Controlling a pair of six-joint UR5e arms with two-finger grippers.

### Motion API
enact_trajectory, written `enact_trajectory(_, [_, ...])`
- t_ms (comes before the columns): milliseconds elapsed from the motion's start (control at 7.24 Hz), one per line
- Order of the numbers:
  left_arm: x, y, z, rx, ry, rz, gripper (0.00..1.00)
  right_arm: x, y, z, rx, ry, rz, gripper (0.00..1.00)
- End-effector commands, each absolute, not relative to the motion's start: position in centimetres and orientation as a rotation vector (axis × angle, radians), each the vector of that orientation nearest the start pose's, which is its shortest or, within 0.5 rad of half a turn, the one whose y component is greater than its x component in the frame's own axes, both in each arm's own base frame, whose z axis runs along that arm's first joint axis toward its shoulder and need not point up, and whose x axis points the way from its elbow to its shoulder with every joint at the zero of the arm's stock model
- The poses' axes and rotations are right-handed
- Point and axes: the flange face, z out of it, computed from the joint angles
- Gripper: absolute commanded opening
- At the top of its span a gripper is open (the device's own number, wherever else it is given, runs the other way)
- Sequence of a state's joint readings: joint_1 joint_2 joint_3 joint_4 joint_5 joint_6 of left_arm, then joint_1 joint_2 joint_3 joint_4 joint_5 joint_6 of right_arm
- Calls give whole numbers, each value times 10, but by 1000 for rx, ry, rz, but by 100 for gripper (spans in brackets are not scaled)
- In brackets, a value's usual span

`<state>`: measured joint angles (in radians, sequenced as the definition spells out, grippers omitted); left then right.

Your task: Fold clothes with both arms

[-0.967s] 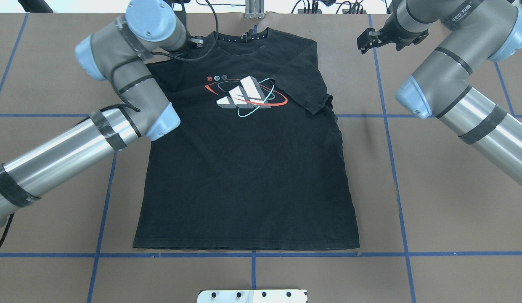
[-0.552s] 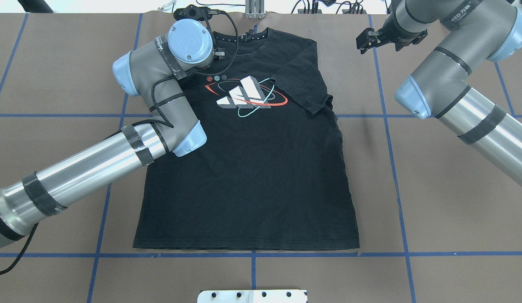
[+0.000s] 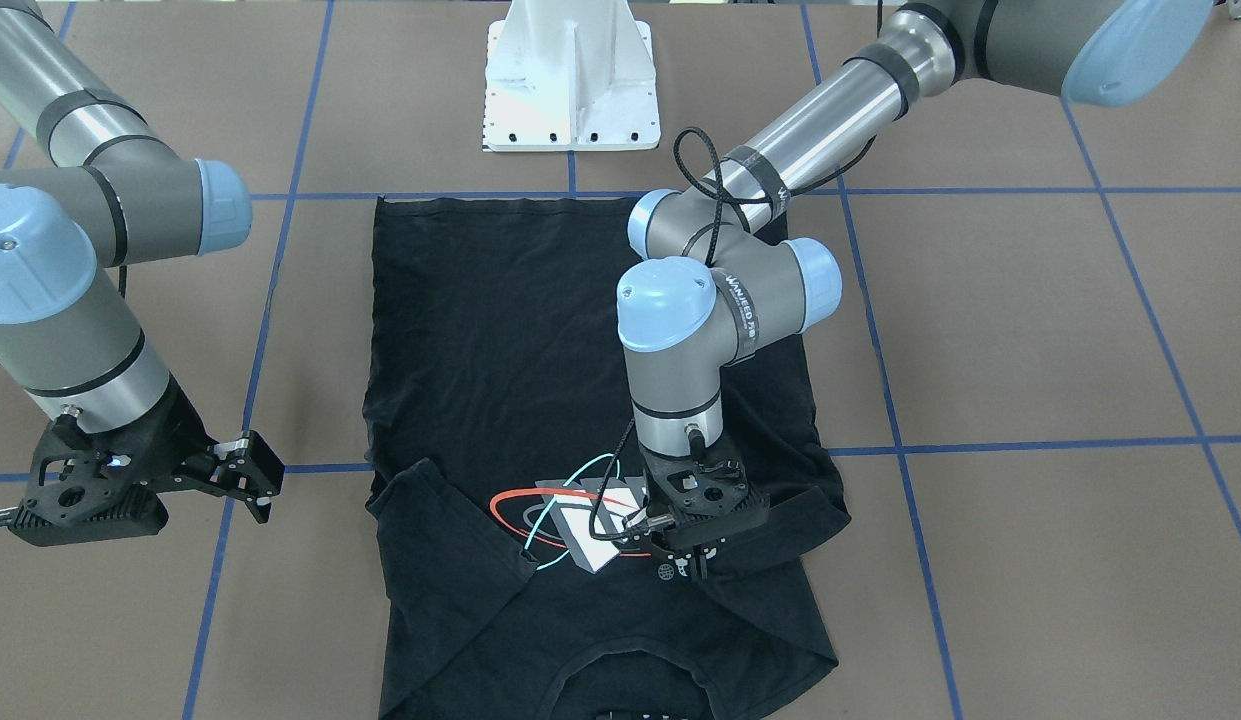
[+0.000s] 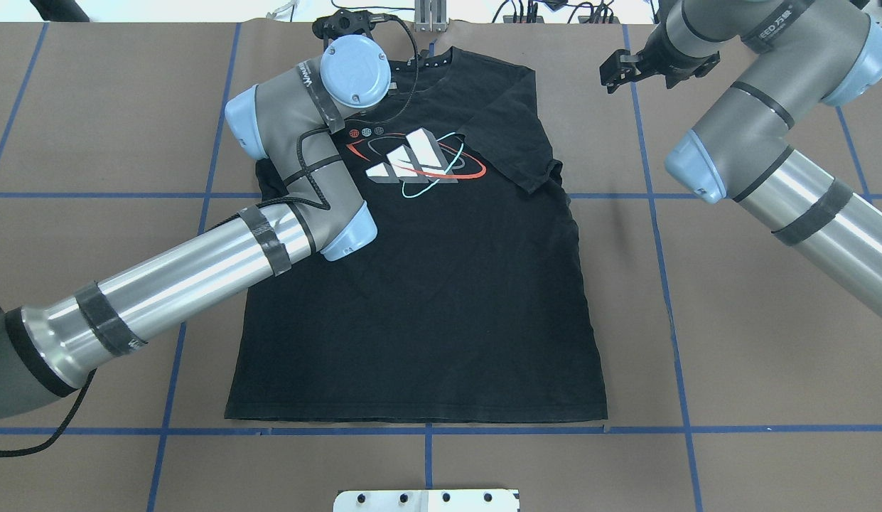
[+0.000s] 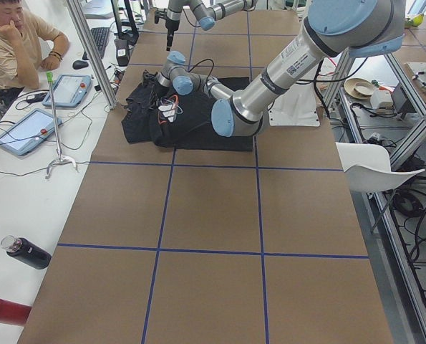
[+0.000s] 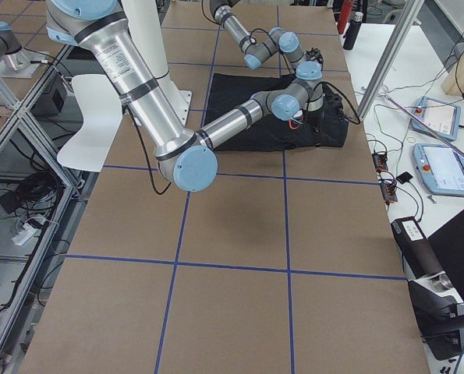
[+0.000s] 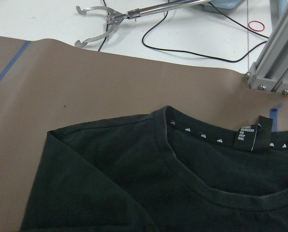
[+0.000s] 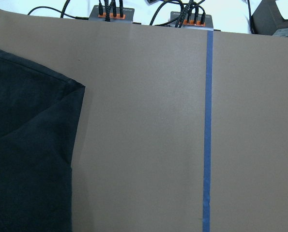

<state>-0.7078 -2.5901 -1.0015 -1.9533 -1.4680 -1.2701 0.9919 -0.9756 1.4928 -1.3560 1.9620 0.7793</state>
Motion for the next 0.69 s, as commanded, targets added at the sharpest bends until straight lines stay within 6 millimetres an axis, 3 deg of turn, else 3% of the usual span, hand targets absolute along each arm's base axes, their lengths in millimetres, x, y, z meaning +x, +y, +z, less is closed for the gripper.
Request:
enact_trajectory(0, [536, -648, 198, 555, 714, -312, 100, -312, -650, 324, 326, -743, 46, 100])
enact_trajectory(138, [515, -633, 198, 581, 739, -263, 100, -312, -650, 322, 328, -745, 45, 100])
enact_trajectory(552, [426, -550, 240, 599, 847, -43, 100, -311, -649, 320, 328, -749, 53, 100])
